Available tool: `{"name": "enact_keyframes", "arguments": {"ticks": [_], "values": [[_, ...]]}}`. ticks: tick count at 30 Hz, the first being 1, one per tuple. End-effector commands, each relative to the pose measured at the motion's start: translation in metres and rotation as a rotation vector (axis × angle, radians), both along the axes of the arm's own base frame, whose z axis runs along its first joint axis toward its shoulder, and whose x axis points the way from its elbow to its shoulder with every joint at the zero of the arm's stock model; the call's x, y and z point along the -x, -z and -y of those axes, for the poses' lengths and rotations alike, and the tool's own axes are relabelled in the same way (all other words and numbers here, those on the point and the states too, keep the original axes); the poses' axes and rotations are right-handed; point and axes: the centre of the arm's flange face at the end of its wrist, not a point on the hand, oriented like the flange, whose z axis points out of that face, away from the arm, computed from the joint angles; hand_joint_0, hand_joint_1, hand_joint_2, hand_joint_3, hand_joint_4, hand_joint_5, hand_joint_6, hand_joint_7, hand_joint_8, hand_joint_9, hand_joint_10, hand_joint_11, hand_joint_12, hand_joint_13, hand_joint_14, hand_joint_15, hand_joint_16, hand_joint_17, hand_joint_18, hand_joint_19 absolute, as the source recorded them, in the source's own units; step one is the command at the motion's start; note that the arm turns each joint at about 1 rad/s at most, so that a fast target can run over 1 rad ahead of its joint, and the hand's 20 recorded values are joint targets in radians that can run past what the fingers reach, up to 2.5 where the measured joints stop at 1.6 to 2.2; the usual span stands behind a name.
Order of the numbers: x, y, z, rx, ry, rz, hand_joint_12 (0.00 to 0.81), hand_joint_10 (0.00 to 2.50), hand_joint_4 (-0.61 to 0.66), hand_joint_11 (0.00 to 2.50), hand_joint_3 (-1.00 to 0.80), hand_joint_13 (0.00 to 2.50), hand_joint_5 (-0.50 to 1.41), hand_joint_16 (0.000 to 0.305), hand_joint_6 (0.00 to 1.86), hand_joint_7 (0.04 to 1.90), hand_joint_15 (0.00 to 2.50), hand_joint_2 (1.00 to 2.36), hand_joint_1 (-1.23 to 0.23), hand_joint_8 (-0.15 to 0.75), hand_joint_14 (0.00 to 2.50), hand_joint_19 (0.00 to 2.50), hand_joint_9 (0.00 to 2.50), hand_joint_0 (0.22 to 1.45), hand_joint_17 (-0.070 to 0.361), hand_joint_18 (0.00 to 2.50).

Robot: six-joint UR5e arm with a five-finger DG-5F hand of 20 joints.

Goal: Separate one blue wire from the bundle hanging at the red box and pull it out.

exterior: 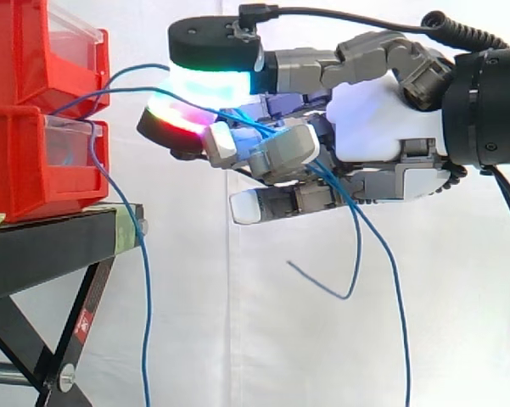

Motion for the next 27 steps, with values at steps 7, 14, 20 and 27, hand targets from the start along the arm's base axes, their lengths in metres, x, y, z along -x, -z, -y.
{"name": "enact_keyframes", "arguments": {"ticks": [7,14,20,27], "values": [[-0.0001,-0.0005,0.0002,-0.001,0.000,0.002,0.370,0.02,0.23,1.23,-0.33,1.39,-0.26,0.061,0.93,0.93,1.51,1.01,-1.06,0.321,0.01,0.53,0.79,0.67,0.136,0.93],[-0.0004,0.0003,0.0000,0.000,-0.001,0.001,0.380,0.01,0.23,1.22,-0.46,1.46,-0.24,0.059,0.93,0.88,1.51,1.00,-0.99,0.343,0.01,0.58,0.92,0.63,0.132,0.94],[-0.0003,0.0003,-0.0009,0.000,-0.003,0.001,0.380,0.02,0.19,1.24,-0.45,1.53,-0.21,0.058,0.92,0.87,1.53,1.00,-0.82,0.348,0.01,0.65,1.06,0.58,0.130,0.97],[-0.0003,0.0003,-0.0009,0.000,-0.003,0.001,0.378,0.02,0.17,1.25,-0.43,1.55,-0.20,0.058,0.91,0.89,1.52,1.01,-0.73,0.350,0.01,0.66,1.12,0.55,0.130,0.98]]}}
